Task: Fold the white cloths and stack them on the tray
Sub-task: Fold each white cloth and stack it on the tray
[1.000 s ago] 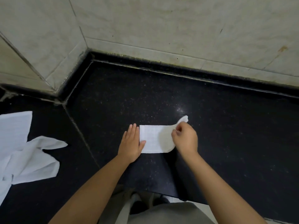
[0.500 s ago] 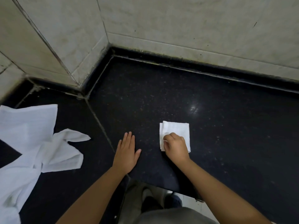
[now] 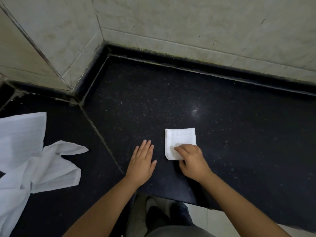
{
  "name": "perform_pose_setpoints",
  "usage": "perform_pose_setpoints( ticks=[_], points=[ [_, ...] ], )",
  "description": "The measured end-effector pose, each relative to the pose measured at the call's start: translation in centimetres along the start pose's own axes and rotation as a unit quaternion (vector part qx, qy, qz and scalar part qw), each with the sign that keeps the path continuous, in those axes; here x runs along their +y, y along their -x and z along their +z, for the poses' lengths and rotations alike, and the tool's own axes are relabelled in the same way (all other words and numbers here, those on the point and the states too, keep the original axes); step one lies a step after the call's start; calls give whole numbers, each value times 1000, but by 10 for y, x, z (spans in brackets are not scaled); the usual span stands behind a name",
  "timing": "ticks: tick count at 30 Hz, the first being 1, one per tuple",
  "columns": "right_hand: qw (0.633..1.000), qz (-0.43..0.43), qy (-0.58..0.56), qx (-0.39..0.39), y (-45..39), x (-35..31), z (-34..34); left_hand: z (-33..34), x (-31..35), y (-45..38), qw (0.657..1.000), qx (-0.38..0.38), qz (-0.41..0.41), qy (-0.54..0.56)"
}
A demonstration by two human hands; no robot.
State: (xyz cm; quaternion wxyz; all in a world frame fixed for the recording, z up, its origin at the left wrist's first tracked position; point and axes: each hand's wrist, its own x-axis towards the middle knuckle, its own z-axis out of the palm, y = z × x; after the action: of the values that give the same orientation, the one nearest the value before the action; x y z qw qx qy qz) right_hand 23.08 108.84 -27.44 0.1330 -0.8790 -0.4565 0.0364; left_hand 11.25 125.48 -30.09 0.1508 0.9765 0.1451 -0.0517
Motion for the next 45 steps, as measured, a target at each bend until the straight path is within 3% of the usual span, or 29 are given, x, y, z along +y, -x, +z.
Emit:
perform_pose_setpoints(
  ticks=[6,13,17,20,25,31,37,42,45],
  points=[
    [993,57,90,-48,20,31,-4,9,35,-20,983,112,143,28],
    [991,69,-81,-84,13,38,-17,13,62,-32,989,45,110,-84],
    [977,134,-146,-74,29,41,-48,10,90,-37,980,70,135,-127],
    [963,180,-188,-64,62,65,-77,10,130,-41,963,126,210,-117],
    [948,248,-199,1,177,140,-144,4,257,-38,911,141,375,-96],
    [935,322,-129,79,354,230,-224,8,469,-27,828,144,529,-117],
    [892,432,-38,127,502,301,-301,9,666,-5,752,167,630,-99],
    [855,495,-16,155,593,353,-364,8,796,3,697,144,695,-105],
    [835,523,-25,170,631,395,-401,11,870,-1,681,108,721,-76]
  ],
)
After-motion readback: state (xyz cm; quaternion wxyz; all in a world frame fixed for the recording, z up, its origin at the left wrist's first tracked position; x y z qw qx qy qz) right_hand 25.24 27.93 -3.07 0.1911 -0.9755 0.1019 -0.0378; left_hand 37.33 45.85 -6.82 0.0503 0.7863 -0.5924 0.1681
